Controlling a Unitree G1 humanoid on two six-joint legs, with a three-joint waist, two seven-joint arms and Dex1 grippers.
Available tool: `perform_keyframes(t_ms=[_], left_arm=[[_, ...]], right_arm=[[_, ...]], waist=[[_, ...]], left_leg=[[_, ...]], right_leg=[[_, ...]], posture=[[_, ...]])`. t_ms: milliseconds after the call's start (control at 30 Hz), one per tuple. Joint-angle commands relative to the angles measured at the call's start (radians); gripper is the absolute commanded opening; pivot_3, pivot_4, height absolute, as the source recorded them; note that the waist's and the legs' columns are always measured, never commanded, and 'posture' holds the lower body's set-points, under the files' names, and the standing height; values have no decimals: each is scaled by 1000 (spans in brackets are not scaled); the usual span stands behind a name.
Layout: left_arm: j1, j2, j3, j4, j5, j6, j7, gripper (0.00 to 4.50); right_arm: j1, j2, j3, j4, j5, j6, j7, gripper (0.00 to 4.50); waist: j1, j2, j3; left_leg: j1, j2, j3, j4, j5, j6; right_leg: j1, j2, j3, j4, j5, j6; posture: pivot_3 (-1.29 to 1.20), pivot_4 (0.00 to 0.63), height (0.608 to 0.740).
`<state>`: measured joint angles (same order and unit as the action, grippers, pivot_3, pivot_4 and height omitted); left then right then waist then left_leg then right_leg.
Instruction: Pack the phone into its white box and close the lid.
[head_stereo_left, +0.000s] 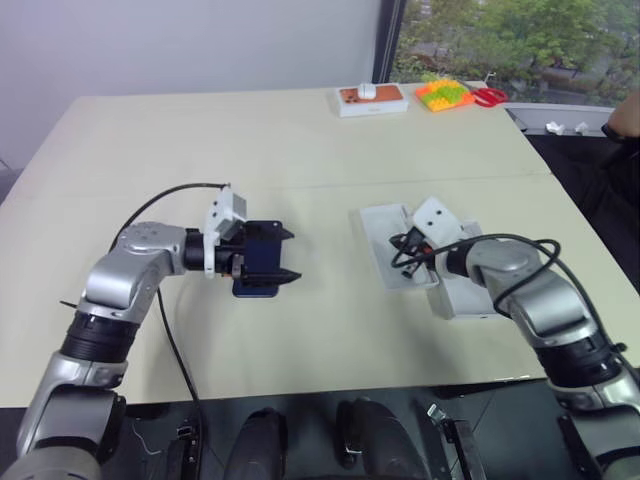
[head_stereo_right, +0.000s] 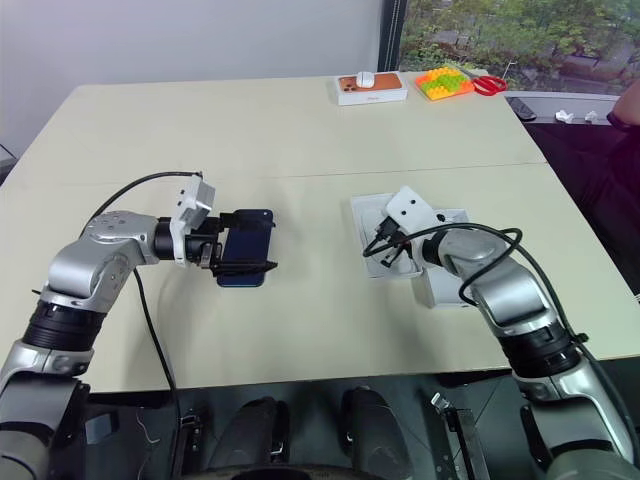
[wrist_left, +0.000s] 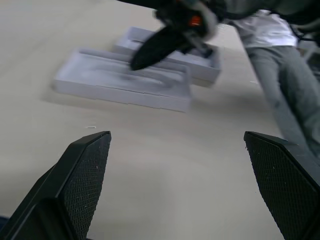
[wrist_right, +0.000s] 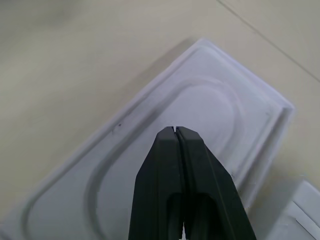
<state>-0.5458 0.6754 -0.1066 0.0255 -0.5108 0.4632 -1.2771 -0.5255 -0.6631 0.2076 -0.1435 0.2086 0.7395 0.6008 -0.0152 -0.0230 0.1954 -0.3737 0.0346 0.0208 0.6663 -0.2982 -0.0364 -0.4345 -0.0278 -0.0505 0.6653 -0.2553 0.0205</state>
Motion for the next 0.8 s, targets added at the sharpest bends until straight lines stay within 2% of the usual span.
perform_keyframes(t_ms=[33, 333, 633, 800], left_arm=[[19, 14, -14, -34, 39, -45, -13, 4500], [63, 6, -5, -47, 84, -65, 25, 4500], [81, 3, 9, -55, 84, -68, 64, 4500], [74, -8, 4, -51, 84, -67, 71, 4500]], right_arm=[[-53, 36, 5, 50, -27, 22, -11, 62], [-108, 90, 33, 169, -91, 48, -10, 62], [-17, 20, 75, 60, -133, 134, 29, 62], [8, 28, 57, 24, -140, 144, 14, 62]], waist=[[3, 0, 0], [4, 0, 0], [6, 0, -1], [5, 0, -1]], left_leg=[[0, 0, 0, 0, 0, 0], [-1, 0, 0, 0, 0, 1], [0, 0, 0, 1, -1, 2], [0, 0, 0, 1, -1, 2]], right_leg=[[0, 0, 0, 0, 0, 0], [0, -1, 0, 0, 0, 0], [0, -1, 0, 0, 0, 0], [1, -1, 0, 0, 0, 0]], posture=[[0, 150, 740], [0, 150, 740], [0, 150, 740], [0, 150, 740]])
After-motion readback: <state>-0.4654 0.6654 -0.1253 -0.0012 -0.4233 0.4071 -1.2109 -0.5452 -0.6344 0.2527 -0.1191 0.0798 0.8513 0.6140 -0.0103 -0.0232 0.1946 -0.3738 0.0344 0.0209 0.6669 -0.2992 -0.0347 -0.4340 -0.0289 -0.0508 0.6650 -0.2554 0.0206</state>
